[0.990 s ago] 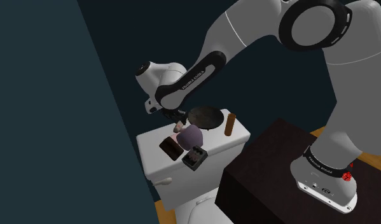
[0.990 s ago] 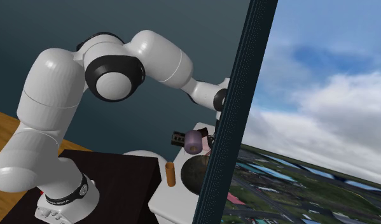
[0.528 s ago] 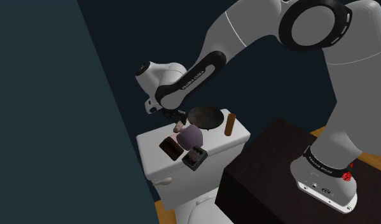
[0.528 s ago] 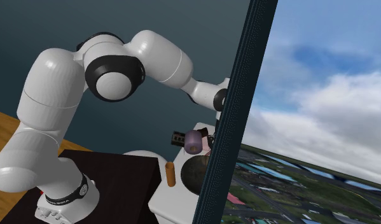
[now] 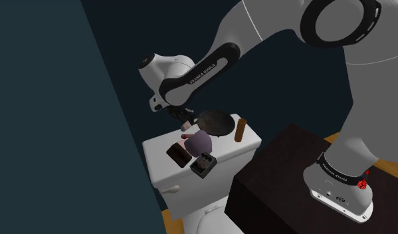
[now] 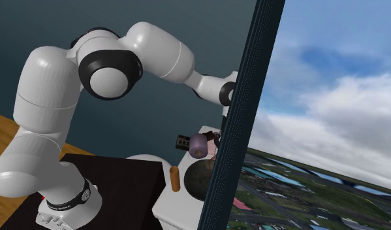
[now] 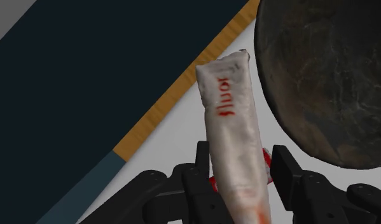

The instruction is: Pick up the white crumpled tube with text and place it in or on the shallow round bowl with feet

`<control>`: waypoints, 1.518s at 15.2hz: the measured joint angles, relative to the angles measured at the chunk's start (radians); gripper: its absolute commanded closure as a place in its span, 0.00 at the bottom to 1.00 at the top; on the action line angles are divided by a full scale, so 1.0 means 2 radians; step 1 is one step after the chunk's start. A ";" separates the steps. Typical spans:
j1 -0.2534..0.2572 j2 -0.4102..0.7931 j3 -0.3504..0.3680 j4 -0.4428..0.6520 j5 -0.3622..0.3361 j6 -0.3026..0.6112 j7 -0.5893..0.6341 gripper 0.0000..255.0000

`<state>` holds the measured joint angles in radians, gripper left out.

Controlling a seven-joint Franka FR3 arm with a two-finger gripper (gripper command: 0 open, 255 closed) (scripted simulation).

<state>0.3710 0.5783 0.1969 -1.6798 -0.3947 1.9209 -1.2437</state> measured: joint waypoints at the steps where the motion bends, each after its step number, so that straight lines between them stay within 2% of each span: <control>1: 0.000 -0.003 0.001 0.001 0.001 -0.004 -0.001 1.00; 13: -0.002 -0.046 0.007 0.019 0.015 -0.061 -0.021 1.00; 15: -0.011 -0.070 0.006 -0.011 0.016 -0.053 -0.027 1.00; 20: -0.040 -0.152 -0.001 -0.134 0.019 -0.003 -0.046 1.00; 23: -0.057 -0.192 -0.009 -0.189 0.019 0.019 -0.063 1.00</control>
<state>0.2577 0.1951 0.1799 -2.0576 -0.3565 1.9594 -1.3704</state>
